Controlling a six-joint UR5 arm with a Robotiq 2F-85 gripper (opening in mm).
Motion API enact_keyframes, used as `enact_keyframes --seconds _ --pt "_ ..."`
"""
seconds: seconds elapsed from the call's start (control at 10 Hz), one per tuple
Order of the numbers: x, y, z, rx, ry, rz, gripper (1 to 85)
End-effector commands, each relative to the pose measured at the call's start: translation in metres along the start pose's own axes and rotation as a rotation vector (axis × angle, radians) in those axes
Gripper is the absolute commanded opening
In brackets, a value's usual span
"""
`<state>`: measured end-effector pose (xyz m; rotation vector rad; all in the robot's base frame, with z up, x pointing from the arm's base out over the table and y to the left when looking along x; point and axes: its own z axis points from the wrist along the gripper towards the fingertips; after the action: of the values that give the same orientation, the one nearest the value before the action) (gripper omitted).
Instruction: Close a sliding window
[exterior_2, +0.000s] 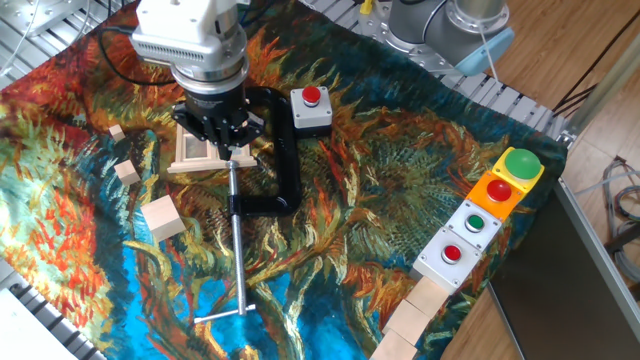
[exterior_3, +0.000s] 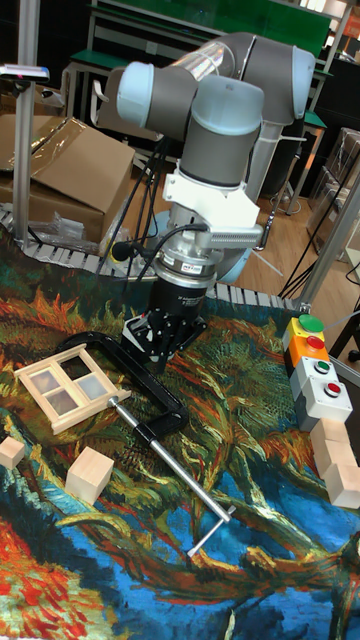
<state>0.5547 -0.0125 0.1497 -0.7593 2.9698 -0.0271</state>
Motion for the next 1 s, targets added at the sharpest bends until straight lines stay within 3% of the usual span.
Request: enact_keyframes --seconds 0.0,0.4,0.9 --pt "0.0040 -0.0031 0.0066 0.026 0.018 -0.005 1.3" --pt "0.0078 0.0036 0.0071 -0.001 0.031 0.005 1.3" --pt "0.0033 -0.0047 0.0071 0.032 0.013 0.004 1.3"
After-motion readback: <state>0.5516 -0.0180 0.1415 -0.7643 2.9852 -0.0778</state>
